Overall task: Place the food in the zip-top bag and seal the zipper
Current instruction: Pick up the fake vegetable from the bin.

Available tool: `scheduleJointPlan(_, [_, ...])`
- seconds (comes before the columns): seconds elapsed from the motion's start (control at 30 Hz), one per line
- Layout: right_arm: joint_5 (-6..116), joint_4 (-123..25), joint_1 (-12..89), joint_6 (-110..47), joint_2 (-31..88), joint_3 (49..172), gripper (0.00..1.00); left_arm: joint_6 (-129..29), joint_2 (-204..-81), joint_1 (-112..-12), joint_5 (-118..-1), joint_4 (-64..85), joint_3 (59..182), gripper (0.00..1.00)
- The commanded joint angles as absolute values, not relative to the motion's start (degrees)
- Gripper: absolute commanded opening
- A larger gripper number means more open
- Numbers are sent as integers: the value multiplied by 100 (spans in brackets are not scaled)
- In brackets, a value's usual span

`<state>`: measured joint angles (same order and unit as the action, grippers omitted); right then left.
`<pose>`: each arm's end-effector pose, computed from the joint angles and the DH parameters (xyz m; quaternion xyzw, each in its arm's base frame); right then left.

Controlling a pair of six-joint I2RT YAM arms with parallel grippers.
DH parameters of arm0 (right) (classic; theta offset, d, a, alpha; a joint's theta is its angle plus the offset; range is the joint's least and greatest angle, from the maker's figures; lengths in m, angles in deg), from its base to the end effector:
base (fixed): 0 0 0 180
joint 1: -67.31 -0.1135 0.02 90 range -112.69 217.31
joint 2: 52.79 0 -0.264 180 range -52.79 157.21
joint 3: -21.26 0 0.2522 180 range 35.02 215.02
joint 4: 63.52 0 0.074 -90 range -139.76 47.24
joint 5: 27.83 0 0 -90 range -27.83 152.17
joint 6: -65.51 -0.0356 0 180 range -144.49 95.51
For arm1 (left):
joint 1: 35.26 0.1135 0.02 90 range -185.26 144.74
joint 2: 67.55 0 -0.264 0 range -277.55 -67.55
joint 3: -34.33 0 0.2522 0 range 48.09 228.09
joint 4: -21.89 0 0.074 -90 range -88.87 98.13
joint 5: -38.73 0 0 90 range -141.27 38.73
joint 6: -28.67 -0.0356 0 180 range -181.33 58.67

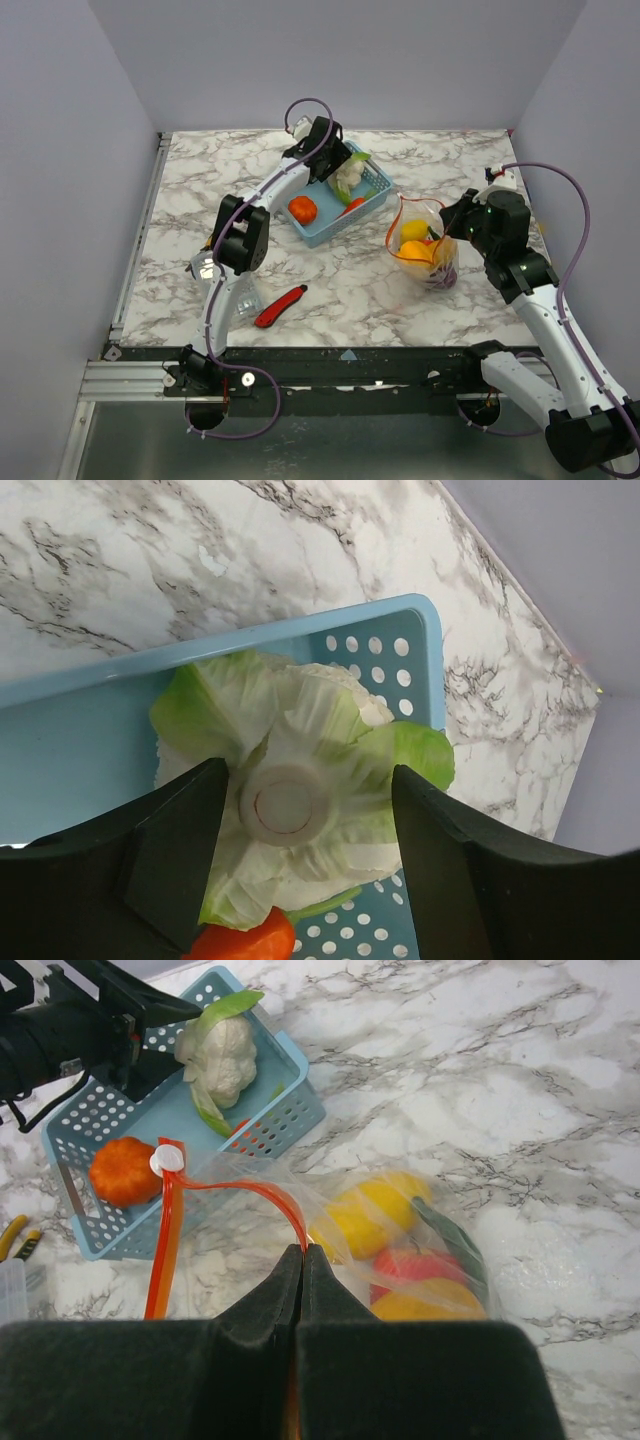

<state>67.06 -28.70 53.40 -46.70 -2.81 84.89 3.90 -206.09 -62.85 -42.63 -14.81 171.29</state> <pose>0.1923 0.0445 0.3357 0.0837 0.8203 0.1416 0.5478 0.4950 -0.2526 0.2137 -0.3206 0.8387 -0.2683 0.3490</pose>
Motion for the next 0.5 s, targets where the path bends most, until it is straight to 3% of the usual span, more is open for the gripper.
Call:
scheduleJointPlan(0.0, [6691, -2986, 5326, -4683, -287, 8414, 0, 623, -20743, -6363, -4018, -2099, 17428, 65])
scheduleJointPlan(0.1, [6683, -2987, 5329, -4682, -283, 8415, 0, 632, -20891, -6373, -4099, -2324, 17672, 59])
scheduleJointPlan(0.2, [6699, -2994, 5330, -4681, -302, 8403, 0, 723, -20906, -6369, -4243, -2367, 17710, 42])
scheduleJointPlan(0.37, [6718, -2986, 5329, -4686, -295, 8417, 0, 663, -20871, -6374, -4411, -2178, 17600, 24])
scheduleJointPlan(0.47, [6716, -2991, 5326, -4676, -293, 8432, 0, 443, -20774, -6373, -4498, -2082, 17564, 7])
